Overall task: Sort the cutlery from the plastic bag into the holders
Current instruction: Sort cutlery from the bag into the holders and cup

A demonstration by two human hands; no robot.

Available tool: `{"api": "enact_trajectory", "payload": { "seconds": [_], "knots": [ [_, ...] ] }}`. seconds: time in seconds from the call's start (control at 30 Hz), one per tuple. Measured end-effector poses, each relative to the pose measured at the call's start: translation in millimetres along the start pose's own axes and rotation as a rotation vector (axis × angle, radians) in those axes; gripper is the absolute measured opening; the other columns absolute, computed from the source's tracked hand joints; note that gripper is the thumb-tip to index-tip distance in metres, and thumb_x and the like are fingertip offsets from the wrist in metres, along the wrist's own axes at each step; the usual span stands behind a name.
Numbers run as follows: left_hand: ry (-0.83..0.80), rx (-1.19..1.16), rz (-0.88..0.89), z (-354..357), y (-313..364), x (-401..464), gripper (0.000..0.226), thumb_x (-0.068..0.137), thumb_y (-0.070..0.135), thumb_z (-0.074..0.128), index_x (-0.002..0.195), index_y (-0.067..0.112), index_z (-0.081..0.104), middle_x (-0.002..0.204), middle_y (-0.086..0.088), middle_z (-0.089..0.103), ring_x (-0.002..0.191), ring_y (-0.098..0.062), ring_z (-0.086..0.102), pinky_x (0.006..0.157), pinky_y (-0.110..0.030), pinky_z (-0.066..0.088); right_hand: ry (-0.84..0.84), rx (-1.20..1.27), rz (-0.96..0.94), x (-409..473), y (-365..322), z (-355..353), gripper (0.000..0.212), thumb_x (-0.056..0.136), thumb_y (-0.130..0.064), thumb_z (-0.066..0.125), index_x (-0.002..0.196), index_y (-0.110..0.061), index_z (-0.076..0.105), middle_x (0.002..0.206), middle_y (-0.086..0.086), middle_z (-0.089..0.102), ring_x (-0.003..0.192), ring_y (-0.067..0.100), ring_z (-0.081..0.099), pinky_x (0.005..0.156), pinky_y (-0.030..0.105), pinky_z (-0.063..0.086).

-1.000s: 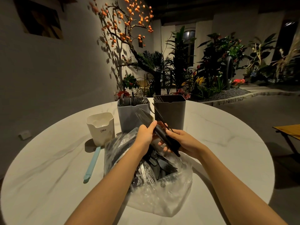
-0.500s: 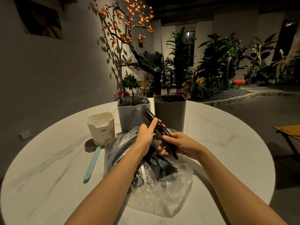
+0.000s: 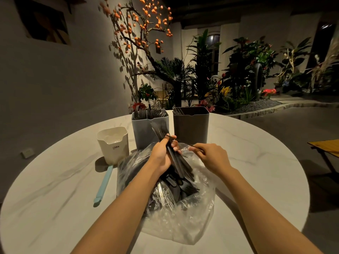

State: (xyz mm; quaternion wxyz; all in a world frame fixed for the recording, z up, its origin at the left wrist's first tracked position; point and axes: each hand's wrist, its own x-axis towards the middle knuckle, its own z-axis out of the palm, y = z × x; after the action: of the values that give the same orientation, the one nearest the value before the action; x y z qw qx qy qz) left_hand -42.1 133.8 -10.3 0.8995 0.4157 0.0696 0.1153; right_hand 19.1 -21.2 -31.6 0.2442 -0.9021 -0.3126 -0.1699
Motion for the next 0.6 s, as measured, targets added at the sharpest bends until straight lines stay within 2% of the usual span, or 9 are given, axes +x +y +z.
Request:
{"api": "enact_trajectory", "payload": {
  "seconds": [0.1, 0.17, 0.23, 0.27, 0.33, 0.43, 0.5, 0.6],
  "knots": [
    [-0.093, -0.083, -0.065, -2, 2, -2, 0.049, 0.102, 0.049, 0.028, 0.084, 0.009, 0.048, 0.056, 0.001, 0.034, 0.044, -0.01, 0.036, 0.057, -0.025, 0.034, 0.038, -0.026, 0.012, 1, 0, -1, 0.038, 0.095, -0.058, 0.04, 0.105, -0.031, 0.065, 0.091, -0.009, 0.066, 0.078, 0.012, 0.055, 0.059, 0.024, 0.035],
    [-0.125, -0.097, -0.071, -3, 4, -3, 0.062, 0.095, 0.065, 0.029, 0.086, 0.008, 0.052, 0.058, 0.001, 0.033, 0.045, -0.01, 0.035, 0.055, -0.024, 0.036, 0.046, 0.004, 0.029, 0, 1, -1, 0.053, 0.088, -0.069, 0.028, 0.099, -0.031, 0.063, 0.086, -0.012, 0.059, 0.078, 0.01, 0.053, 0.062, 0.026, 0.038],
    [-0.127, -0.099, -0.062, -4, 5, -6, 0.067, 0.09, 0.069, 0.035, 0.085, 0.007, 0.058, 0.058, 0.002, 0.032, 0.046, -0.01, 0.034, 0.054, -0.023, 0.036, 0.042, 0.018, 0.037, -1, 3, 0, 0.057, 0.087, -0.072, 0.019, 0.091, -0.033, 0.06, 0.084, -0.013, 0.055, 0.079, 0.011, 0.053, 0.062, 0.027, 0.038],
    [-0.125, -0.098, -0.06, -3, 6, -7, 0.063, 0.09, 0.066, 0.042, 0.084, 0.006, 0.061, 0.057, 0.002, 0.032, 0.046, -0.009, 0.033, 0.053, -0.023, 0.036, 0.047, 0.019, 0.038, -1, 3, 1, 0.053, 0.09, -0.07, 0.02, 0.087, -0.034, 0.058, 0.083, -0.011, 0.055, 0.079, 0.011, 0.052, 0.062, 0.027, 0.037],
    [-0.122, -0.103, -0.054, -2, 6, -10, 0.04, 0.092, 0.044, 0.054, 0.083, 0.006, 0.062, 0.055, 0.002, 0.033, 0.044, -0.009, 0.033, 0.05, -0.022, 0.036, 0.085, 0.066, 0.047, 2, 5, 3, 0.041, 0.095, -0.062, 0.031, 0.09, -0.033, 0.059, 0.087, -0.01, 0.058, 0.081, 0.01, 0.053, 0.065, 0.027, 0.041],
    [-0.113, -0.079, -0.02, -1, 5, -9, 0.009, 0.087, 0.013, 0.055, 0.086, 0.005, 0.057, 0.049, 0.003, 0.035, 0.037, -0.006, 0.032, 0.043, -0.018, 0.035, 0.153, 0.339, 0.065, 5, 9, 5, 0.021, 0.091, -0.046, 0.057, 0.097, -0.027, 0.065, 0.091, -0.009, 0.062, 0.083, 0.009, 0.056, 0.07, 0.026, 0.048],
    [-0.098, -0.081, -0.005, -2, 5, -7, 0.011, 0.094, 0.009, 0.048, 0.085, 0.005, 0.055, 0.048, 0.004, 0.037, 0.034, -0.005, 0.032, 0.041, -0.017, 0.033, 0.163, 0.536, 0.094, 6, 11, 5, 0.017, 0.088, -0.034, 0.067, 0.098, -0.021, 0.066, 0.092, -0.005, 0.065, 0.083, 0.011, 0.06, 0.072, 0.025, 0.05],
    [-0.106, -0.104, 0.034, -4, 6, -6, 0.018, 0.098, 0.01, 0.044, 0.082, 0.008, 0.052, 0.048, 0.004, 0.038, 0.033, -0.005, 0.033, 0.042, -0.017, 0.031, 0.229, 0.724, 0.278, 4, 8, 5, 0.03, 0.086, -0.029, 0.07, 0.108, -0.013, 0.059, 0.092, 0.0, 0.062, 0.081, 0.012, 0.06, 0.068, 0.02, 0.049]
  ]
}}
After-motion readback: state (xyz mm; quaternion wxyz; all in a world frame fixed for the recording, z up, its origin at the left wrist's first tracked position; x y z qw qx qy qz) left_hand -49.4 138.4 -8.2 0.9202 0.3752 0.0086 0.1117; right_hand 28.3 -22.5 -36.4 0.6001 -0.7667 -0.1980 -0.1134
